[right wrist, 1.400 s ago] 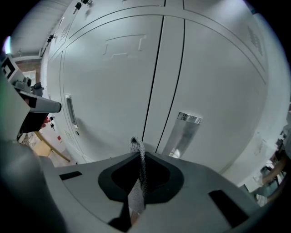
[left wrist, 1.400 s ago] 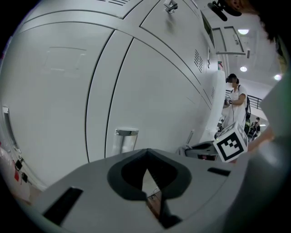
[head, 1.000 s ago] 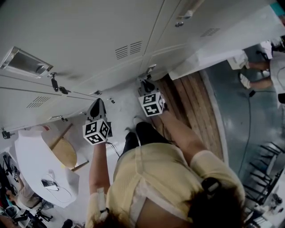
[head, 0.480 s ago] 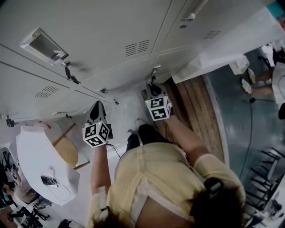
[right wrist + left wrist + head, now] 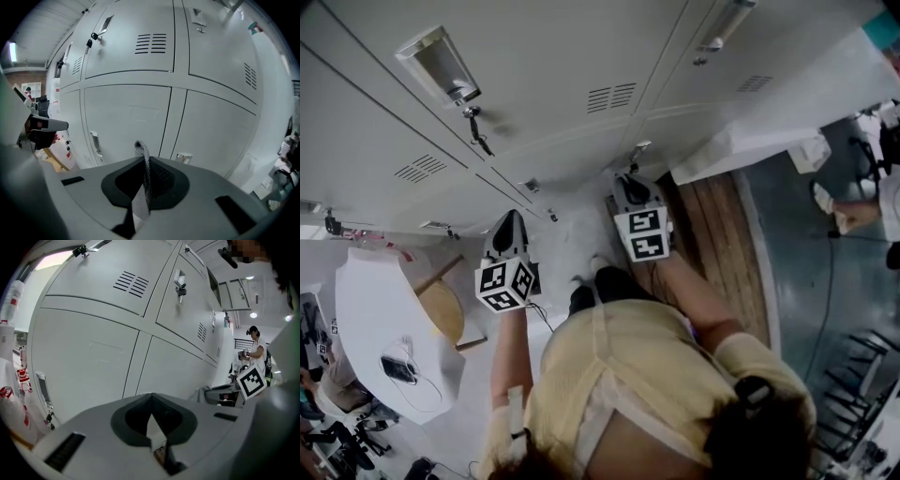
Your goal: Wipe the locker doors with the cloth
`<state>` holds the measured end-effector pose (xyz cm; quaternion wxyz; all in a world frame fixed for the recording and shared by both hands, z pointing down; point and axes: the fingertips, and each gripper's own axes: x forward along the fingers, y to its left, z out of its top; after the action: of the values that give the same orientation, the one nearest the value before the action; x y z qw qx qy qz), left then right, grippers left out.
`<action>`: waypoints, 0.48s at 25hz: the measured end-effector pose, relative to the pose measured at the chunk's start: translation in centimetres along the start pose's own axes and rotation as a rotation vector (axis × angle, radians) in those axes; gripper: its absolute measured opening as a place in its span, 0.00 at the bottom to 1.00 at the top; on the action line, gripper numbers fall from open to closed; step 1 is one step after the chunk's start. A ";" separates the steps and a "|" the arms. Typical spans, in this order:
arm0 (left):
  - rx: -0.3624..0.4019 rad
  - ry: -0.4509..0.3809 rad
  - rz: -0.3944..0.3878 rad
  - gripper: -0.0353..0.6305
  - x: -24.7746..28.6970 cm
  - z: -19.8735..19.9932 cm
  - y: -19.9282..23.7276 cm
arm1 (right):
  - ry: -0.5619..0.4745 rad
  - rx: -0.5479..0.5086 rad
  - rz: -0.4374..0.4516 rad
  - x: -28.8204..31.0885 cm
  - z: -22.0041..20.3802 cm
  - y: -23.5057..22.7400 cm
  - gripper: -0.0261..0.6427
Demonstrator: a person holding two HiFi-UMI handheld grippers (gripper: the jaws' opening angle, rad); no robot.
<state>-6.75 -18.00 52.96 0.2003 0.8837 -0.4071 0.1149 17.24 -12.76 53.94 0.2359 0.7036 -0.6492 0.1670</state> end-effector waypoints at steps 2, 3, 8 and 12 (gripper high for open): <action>0.004 -0.009 -0.003 0.06 -0.4 0.4 -0.1 | -0.008 0.003 0.010 -0.5 0.6 0.4 0.06; 0.004 -0.013 -0.004 0.06 -0.7 0.7 -0.2 | -0.013 0.005 0.015 -0.8 0.9 0.6 0.06; 0.010 -0.031 0.020 0.06 -1.9 1.7 -0.1 | -0.042 0.015 0.043 -2.1 2.4 1.5 0.06; 0.009 -0.034 0.030 0.06 -2.8 2.0 0.0 | -0.063 0.019 0.057 -3.0 3.5 2.1 0.06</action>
<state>-8.43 -17.03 50.12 0.1875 0.8803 -0.4230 0.1050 14.62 -12.28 49.70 0.2037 0.6919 -0.6744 0.1578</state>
